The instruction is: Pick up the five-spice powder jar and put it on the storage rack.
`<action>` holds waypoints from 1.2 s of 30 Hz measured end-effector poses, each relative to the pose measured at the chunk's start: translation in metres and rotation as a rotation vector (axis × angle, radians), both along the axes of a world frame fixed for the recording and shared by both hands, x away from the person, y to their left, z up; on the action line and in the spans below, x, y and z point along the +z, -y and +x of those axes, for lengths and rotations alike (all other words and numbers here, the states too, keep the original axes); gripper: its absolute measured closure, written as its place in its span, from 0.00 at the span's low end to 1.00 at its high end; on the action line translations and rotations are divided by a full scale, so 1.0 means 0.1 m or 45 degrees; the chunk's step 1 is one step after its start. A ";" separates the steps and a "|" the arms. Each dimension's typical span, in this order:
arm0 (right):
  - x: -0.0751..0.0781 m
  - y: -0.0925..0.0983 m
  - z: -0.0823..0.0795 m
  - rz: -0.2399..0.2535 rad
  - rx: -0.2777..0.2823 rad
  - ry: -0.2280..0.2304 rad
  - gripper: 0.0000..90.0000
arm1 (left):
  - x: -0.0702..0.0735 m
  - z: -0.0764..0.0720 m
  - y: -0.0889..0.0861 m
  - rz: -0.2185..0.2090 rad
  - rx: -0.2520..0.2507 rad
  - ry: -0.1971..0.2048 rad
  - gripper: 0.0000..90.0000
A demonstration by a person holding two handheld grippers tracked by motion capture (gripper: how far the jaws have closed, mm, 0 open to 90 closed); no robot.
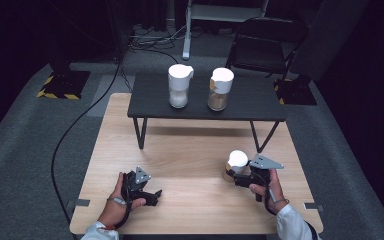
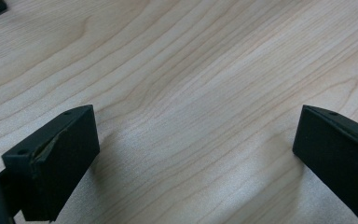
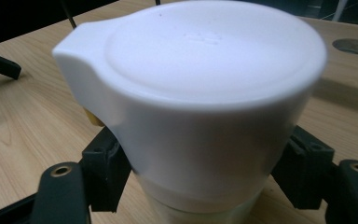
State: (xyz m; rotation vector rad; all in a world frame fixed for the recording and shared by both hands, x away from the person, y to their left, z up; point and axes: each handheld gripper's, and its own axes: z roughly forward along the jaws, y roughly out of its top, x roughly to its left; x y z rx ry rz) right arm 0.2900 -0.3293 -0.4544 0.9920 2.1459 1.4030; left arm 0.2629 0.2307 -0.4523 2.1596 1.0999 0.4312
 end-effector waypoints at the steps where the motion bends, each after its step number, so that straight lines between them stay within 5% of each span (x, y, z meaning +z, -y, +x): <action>1: 0.00 0.00 -0.01 -0.003 -0.003 0.008 0.33 | 0.00 0.00 0.00 0.001 0.000 0.001 0.00; 13: 0.01 -0.03 -0.09 -0.028 -0.033 0.055 0.33 | 0.00 0.00 0.00 0.000 0.000 0.000 0.00; 36: 0.28 0.03 -0.29 -0.094 -0.134 0.096 0.33 | 0.00 0.00 0.00 0.000 0.000 0.000 0.00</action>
